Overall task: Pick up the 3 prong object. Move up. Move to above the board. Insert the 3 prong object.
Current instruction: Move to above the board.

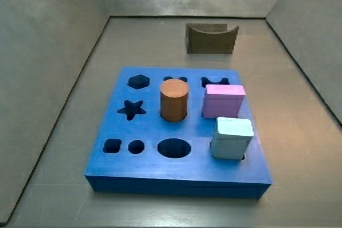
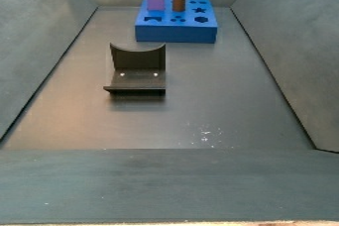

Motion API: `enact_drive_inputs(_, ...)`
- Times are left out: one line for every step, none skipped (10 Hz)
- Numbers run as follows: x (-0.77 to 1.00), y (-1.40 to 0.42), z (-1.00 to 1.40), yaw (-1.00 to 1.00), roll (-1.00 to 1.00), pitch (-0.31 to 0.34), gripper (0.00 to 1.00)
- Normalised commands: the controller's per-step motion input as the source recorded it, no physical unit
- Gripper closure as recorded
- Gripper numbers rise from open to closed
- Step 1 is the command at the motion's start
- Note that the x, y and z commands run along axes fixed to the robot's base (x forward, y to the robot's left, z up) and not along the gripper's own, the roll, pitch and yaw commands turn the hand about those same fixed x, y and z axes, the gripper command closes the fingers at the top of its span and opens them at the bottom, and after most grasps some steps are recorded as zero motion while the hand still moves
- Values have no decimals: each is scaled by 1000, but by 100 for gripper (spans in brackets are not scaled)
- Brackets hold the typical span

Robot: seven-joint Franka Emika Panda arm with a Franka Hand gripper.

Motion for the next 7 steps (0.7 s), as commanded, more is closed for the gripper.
enact_drive_inputs(322, -1000, -51, 6, -11, 85, 100)
enact_drive_inputs(329, -1000, -52, 10, -8, 71, 100)
enact_drive_inputs(335, -1000, -50, 11, 1, 58, 100)
enact_drive_inputs(343, -1000, -50, 10, -13, 47, 100)
enact_drive_inputs(348, -1000, -50, 11, 1, 40, 100)
enact_drive_inputs(362, -1000, -50, 13, -3, 36, 100)
enact_drive_inputs(371, -1000, -49, 8, -8, 34, 100)
